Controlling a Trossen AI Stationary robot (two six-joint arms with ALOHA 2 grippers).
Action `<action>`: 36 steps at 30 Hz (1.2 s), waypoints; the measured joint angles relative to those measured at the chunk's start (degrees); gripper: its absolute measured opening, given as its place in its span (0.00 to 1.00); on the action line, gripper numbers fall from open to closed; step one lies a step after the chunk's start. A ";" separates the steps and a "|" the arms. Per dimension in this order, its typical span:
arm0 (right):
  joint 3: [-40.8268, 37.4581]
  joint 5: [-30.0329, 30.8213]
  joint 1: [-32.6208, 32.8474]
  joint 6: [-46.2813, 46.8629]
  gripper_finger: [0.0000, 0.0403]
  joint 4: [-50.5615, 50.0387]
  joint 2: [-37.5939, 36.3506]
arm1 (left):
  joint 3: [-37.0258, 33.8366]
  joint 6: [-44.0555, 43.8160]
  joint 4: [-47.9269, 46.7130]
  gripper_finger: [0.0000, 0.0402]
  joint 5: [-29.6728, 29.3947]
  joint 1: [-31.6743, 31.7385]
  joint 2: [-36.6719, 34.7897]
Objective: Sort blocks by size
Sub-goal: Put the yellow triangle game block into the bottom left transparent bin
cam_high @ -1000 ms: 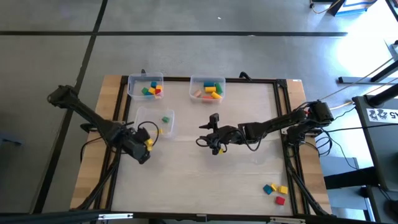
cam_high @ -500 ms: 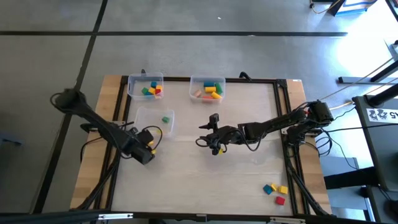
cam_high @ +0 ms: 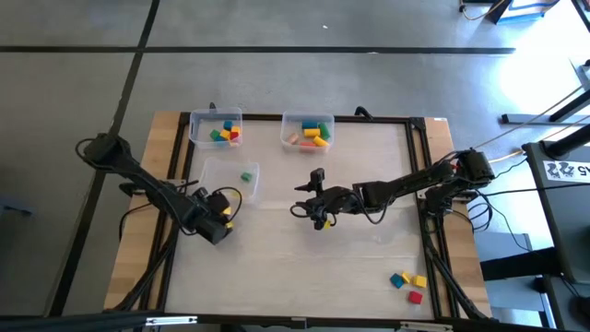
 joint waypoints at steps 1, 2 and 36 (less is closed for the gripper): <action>0.00 0.00 0.00 0.00 0.56 0.03 0.00 | -0.01 0.95 0.43 0.54 0.02 0.01 0.01; 0.00 0.02 0.00 0.00 0.56 0.04 0.00 | -0.03 2.28 1.04 0.54 0.19 -0.01 0.01; -0.04 0.00 0.00 0.53 0.56 0.11 0.00 | 0.35 21.18 7.24 0.52 -1.66 0.10 -9.40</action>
